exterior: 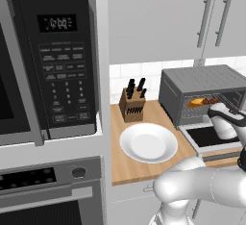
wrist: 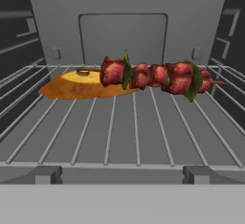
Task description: Pick up the kebab skewer and baguette bread, and place them inside the toaster oven. Close the toaster oven door and start by setting the timer.
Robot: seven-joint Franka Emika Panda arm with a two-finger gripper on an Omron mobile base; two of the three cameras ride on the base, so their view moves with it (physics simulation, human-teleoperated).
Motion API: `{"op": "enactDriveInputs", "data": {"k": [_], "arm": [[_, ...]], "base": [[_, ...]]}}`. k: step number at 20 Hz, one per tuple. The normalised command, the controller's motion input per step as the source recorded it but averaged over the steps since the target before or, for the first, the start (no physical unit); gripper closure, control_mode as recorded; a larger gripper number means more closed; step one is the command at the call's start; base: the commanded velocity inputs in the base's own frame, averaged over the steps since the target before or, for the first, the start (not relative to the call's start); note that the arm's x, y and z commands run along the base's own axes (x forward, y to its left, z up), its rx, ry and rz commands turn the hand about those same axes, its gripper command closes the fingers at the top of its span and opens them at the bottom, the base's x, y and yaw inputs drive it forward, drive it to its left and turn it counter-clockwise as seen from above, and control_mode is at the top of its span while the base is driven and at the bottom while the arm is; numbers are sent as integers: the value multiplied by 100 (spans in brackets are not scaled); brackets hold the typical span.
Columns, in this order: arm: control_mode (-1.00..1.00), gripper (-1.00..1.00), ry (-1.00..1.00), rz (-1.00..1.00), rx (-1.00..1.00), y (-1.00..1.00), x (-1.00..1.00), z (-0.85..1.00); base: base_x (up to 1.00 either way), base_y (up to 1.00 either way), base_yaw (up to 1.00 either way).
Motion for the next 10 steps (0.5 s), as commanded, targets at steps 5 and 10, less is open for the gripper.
{"op": "enactDriveInputs", "data": {"k": [5,10], "arm": [[-100,-100,-1,0,0,0,19,0],[-100,-100,0,0,0,0,19,0]], "base": [[0,0,0],[0,0,0]]}}
